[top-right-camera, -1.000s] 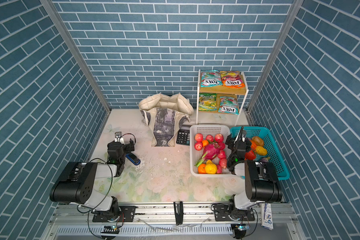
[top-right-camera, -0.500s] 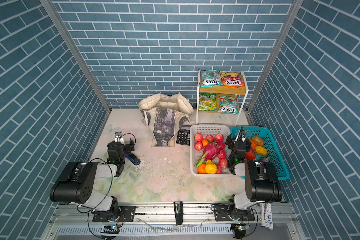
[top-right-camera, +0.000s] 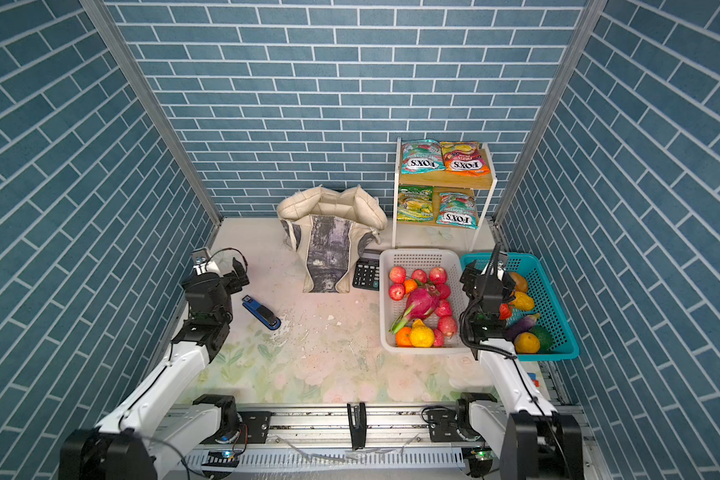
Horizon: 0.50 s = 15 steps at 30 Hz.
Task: Place the food into the grocery bag and tie it
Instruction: 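Raise both arms and reach both grippers toward the tote bag's top edges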
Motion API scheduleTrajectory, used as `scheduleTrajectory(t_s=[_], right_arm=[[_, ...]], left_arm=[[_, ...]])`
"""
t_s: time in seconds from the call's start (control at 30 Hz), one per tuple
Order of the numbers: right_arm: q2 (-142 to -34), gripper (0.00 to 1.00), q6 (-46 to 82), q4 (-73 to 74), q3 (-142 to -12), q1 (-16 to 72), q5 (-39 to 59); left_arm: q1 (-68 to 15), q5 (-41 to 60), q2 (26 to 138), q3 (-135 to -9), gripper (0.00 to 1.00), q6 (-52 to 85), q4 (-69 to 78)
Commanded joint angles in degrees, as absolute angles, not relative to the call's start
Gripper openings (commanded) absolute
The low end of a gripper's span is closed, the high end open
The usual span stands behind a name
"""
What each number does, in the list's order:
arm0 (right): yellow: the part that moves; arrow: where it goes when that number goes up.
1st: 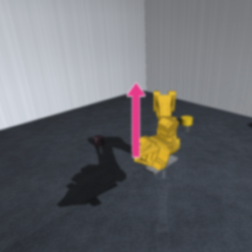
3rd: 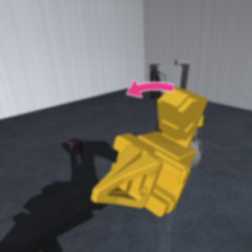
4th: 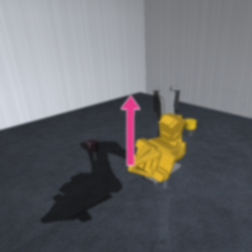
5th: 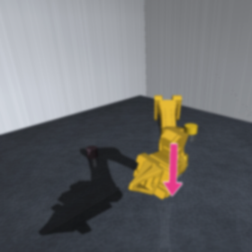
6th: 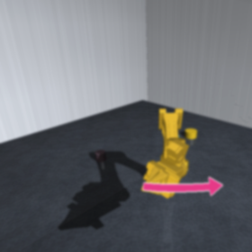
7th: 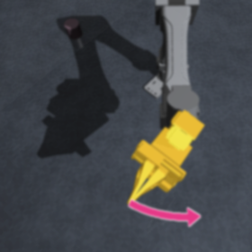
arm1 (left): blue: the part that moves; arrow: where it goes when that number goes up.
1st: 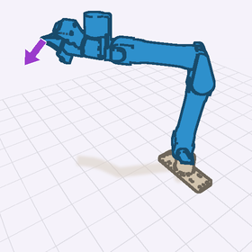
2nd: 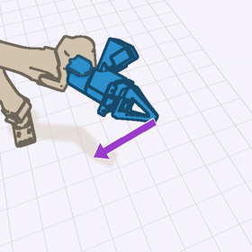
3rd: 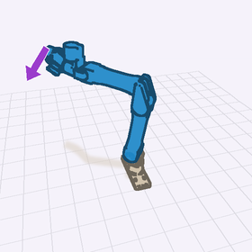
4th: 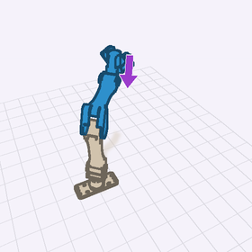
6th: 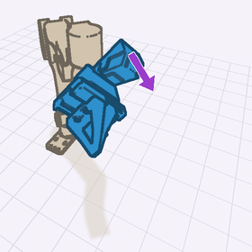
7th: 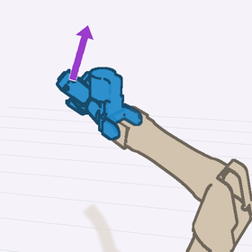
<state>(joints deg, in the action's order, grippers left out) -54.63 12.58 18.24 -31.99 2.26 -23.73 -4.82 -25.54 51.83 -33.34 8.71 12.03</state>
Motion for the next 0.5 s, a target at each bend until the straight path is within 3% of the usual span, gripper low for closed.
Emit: scheduleTrajectory(t_s=[0.0, 0.23, 0.47], right_arm=[[-49.8, 0.86, 23.1, -9.2, -39.5, 2.3, -25.5], [-49.3, 0.79, 33.8, -32.4, -54.8, 2.3, -7.2], [-55.4, 0.70, 45.1, -30.1, -60.1, 2.9, 13.8]], left_arm=[[-5.2, -26.5, 46.0, -39.5, 0.99, 18.2, -14.6], [-5.2, -18.9, 50.8, -61.8, 0.91, 21.6, -40.9], [-5.2, -1.9, 67.1, -79.9, 0.94, 22.2, -45.8]])
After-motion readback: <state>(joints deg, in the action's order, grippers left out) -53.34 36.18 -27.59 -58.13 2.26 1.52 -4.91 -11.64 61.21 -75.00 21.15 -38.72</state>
